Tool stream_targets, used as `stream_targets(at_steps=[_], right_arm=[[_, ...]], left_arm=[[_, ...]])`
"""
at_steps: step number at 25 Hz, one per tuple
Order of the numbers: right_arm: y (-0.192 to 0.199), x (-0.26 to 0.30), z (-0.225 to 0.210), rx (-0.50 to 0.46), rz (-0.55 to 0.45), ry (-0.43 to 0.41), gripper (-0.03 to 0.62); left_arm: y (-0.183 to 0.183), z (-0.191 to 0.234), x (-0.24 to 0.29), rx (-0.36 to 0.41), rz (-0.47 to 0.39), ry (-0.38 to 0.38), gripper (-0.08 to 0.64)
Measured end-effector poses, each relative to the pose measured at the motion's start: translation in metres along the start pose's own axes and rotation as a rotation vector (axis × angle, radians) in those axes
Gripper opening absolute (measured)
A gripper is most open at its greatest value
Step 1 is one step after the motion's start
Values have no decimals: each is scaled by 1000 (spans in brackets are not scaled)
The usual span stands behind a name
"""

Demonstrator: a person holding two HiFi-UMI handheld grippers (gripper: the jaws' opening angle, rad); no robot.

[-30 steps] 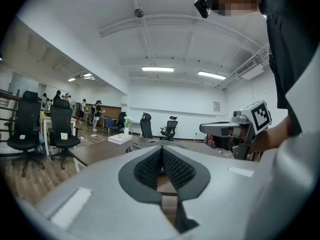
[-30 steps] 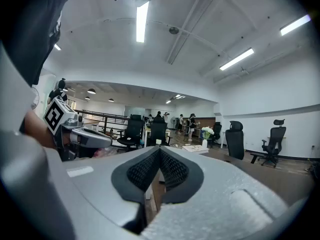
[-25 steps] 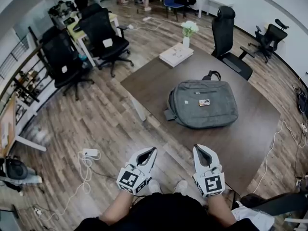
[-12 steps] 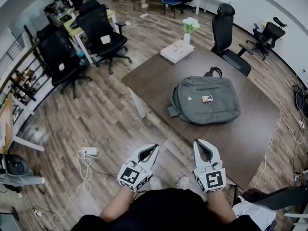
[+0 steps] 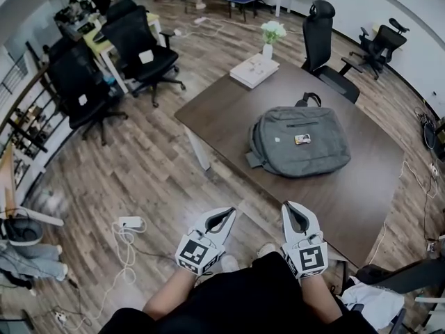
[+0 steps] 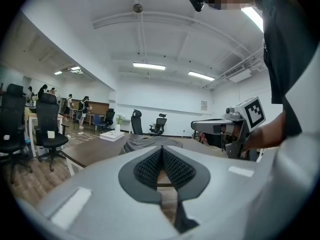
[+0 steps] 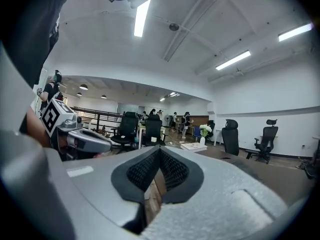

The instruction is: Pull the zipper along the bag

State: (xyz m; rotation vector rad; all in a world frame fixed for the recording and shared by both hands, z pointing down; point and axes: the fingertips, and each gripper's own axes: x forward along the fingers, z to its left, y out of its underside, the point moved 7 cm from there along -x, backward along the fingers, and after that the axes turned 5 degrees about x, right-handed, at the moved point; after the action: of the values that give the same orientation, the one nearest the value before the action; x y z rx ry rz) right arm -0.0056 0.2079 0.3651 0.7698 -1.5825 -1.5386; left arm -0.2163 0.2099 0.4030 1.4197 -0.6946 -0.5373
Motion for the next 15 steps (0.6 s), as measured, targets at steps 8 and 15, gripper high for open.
stream_targets(at_steps=[8,15], right_arm=[[3,31,-35,26,24,6,2],[13,58,-68,30,68,-41,2]], left_arm=[[4,15,38,-12,54,24,17],[4,22,90,124,104,37,17]])
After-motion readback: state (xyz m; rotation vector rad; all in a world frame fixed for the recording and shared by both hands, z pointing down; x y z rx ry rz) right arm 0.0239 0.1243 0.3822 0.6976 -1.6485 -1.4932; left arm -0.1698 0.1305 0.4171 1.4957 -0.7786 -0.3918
